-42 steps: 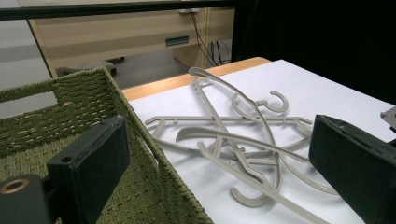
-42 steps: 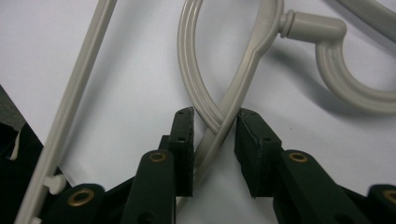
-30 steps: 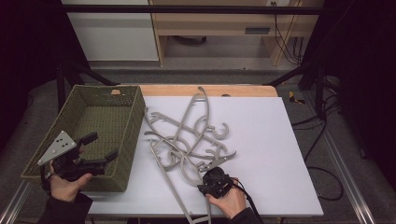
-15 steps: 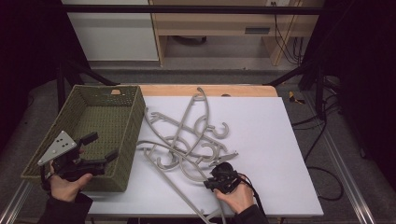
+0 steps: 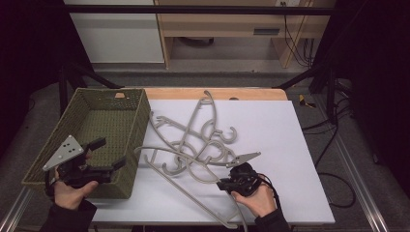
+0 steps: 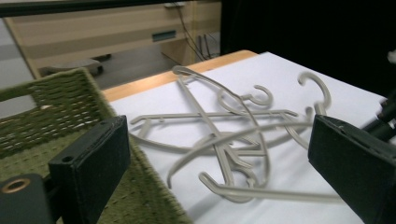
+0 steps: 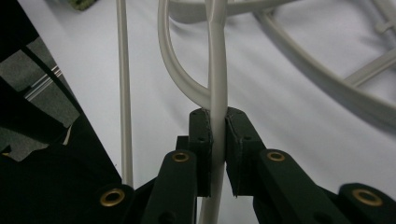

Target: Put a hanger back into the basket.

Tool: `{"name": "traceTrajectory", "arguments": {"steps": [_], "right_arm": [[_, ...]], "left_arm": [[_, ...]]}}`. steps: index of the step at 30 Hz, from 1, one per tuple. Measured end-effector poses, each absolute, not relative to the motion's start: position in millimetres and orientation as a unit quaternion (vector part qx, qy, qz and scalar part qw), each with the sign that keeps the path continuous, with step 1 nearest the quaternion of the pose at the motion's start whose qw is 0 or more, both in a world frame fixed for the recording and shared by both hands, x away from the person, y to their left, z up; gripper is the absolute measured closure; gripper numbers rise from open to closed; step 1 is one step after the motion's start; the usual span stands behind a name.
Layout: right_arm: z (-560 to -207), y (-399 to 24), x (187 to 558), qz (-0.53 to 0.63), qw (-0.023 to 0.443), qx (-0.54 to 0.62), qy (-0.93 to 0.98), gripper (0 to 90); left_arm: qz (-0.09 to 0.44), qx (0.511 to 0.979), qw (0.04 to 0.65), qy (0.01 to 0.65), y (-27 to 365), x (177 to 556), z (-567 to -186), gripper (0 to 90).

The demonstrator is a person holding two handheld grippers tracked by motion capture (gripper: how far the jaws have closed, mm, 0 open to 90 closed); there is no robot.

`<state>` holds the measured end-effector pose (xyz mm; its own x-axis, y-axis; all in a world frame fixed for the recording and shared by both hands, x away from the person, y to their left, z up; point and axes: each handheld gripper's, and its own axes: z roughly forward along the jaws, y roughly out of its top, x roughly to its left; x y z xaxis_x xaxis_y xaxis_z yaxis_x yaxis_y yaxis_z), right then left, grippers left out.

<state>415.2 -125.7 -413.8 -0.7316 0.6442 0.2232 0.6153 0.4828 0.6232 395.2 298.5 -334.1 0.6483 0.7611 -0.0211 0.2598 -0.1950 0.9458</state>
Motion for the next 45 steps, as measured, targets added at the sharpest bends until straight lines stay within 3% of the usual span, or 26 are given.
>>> {"name": "traceTrajectory", "arguments": {"steps": [11, 26, 31, 39, 45], "right_arm": [[-370.8, -138.6, 420.1, 0.38, 0.048, 0.272, 0.883, 81.7], [-352.7, -128.9, 423.7, 0.349, 0.028, 0.173, 0.92, 81.9], [-349.6, -129.4, 420.5, 0.344, 0.029, 0.168, 0.923, 82.0], [-344.4, -131.9, 416.6, 0.337, 0.03, 0.148, 0.929, 81.9], [-344.6, -135.4, 414.2, 0.33, 0.03, 0.141, 0.933, 82.0]], "left_arm": [[0.194, 0.796, 0.503, 0.276, 252.3, 394.0, -323.9, 6.1], [0.16, 0.91, 0.348, 0.16, 191.0, 407.5, -323.7, 15.8], [0.159, 0.926, 0.318, 0.125, 175.4, 407.3, -329.2, 26.3], [0.149, 0.941, 0.292, 0.087, 154.9, 406.8, -328.3, 51.8], [0.145, 0.948, 0.277, 0.062, 147.0, 403.8, -327.8, 59.8]]}}
